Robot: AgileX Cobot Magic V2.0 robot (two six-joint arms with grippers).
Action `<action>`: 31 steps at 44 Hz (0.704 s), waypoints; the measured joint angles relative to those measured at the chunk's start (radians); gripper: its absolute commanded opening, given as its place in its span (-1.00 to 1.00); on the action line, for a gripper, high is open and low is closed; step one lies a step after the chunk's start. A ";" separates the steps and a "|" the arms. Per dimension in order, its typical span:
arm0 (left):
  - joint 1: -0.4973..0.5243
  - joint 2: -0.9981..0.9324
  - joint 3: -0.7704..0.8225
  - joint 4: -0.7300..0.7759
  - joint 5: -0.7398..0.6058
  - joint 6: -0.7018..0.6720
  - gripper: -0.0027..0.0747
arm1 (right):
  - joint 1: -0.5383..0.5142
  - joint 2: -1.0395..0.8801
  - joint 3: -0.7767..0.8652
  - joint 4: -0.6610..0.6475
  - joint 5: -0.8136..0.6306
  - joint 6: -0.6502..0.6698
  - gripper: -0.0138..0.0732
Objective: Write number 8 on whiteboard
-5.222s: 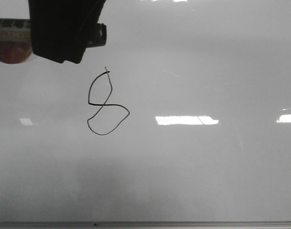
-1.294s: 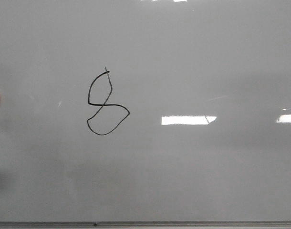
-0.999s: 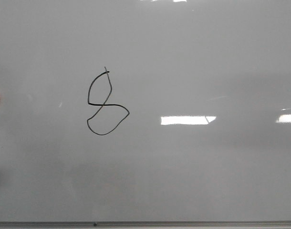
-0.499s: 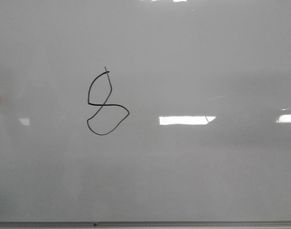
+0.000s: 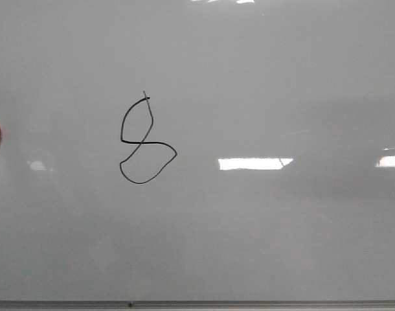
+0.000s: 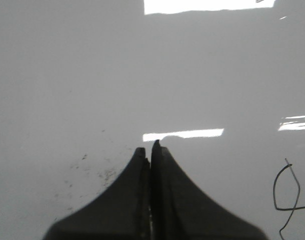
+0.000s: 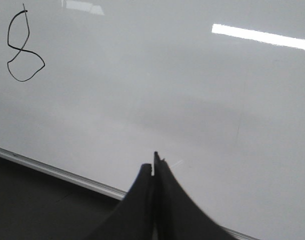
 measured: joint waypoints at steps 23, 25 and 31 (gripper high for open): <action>0.000 -0.228 0.000 -0.060 0.269 -0.007 -0.98 | 0.000 0.000 0.000 0.001 -0.002 0.000 -0.68; 0.000 -0.228 0.000 -0.062 0.269 -0.007 -0.98 | 0.000 0.000 0.000 0.001 -0.002 0.000 -0.68; 0.000 -0.228 0.000 -0.062 0.269 -0.009 -0.98 | 0.000 0.000 0.000 0.001 -0.002 0.000 -0.68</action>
